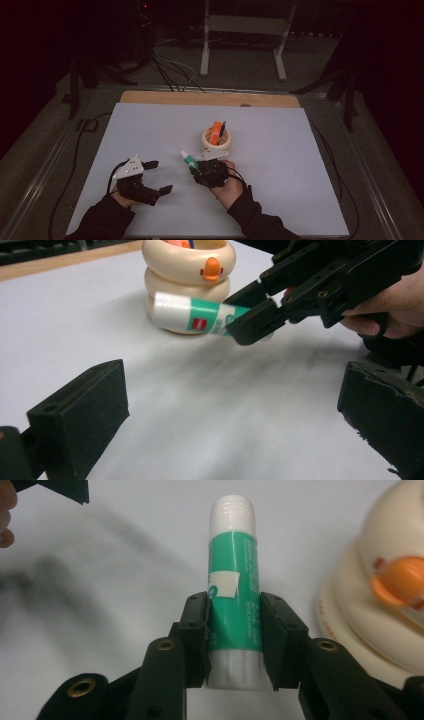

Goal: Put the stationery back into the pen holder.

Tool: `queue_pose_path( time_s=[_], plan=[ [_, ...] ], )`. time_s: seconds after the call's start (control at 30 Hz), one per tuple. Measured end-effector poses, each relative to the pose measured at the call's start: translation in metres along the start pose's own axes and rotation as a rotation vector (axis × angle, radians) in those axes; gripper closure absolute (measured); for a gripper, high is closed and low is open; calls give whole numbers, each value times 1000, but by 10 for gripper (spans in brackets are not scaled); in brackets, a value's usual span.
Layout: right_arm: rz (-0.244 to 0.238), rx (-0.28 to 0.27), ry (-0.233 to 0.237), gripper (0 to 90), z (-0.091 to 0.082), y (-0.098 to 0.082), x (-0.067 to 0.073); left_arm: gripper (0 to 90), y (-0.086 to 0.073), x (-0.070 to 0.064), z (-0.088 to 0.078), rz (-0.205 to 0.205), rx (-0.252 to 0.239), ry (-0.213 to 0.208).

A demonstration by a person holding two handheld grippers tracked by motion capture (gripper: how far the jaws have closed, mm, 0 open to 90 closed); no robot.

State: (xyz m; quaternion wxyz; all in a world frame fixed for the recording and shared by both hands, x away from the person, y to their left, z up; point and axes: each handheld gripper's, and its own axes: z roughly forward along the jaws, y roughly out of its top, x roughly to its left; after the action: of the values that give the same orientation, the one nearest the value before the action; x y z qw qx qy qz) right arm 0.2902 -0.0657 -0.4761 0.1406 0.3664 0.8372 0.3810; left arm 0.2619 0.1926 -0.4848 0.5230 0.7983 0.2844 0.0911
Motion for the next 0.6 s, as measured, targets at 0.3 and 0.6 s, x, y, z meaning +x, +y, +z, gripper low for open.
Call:
queue_pose_path(
  time_s=[0.3,0.6],
  plan=[
    [6,-14,-15,654,-19,-11,-10,4,2,-2,3,0,5,-26],
    [32,-27,-25,654,-33,-21,-19,4,5,-4,7,0,7,-43]
  ],
)
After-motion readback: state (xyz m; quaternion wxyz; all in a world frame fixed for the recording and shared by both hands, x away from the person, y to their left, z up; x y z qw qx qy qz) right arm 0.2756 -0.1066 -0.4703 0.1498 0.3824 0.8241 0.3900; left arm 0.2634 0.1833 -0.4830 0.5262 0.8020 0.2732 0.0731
